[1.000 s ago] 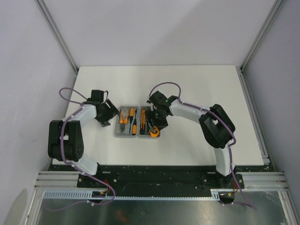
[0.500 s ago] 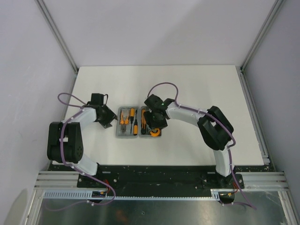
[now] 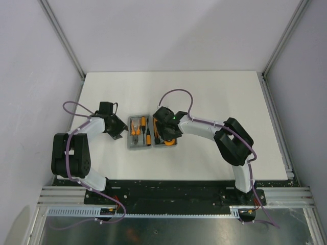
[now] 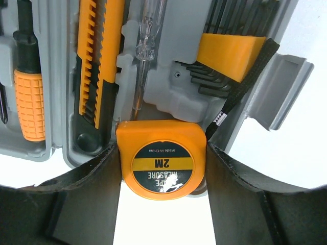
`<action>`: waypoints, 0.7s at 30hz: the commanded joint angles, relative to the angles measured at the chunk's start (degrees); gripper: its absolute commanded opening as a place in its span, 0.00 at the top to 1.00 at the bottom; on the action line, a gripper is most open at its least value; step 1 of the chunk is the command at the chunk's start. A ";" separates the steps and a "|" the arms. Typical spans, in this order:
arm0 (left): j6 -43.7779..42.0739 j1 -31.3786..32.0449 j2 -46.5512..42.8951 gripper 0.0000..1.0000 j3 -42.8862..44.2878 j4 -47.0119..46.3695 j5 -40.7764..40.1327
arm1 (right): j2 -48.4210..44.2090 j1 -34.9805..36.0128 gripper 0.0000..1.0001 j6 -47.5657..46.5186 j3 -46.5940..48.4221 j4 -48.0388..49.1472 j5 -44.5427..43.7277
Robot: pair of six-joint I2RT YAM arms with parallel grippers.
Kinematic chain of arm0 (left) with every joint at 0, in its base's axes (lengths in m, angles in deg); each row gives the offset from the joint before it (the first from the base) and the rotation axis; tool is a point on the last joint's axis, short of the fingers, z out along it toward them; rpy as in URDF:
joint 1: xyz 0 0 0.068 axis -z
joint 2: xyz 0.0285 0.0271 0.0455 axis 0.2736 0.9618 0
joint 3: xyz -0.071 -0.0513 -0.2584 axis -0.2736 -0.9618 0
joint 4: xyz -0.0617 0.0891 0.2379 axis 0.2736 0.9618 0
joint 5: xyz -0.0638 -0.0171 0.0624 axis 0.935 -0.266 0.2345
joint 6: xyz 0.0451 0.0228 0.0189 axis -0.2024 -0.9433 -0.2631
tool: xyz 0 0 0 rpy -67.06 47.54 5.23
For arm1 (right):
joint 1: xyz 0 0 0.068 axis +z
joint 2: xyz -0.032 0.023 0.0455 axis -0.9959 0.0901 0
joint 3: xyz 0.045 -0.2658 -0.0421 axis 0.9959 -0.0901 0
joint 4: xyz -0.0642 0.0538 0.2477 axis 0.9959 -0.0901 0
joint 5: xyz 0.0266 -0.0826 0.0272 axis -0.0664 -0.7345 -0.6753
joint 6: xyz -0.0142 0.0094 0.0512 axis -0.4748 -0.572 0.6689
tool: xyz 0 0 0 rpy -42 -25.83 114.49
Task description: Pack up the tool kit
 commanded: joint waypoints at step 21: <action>-1.03 -0.53 -0.53 0.48 -0.29 1.21 -0.63 | -2.07 -0.92 0.66 -3.79 -8.88 11.44 -12.53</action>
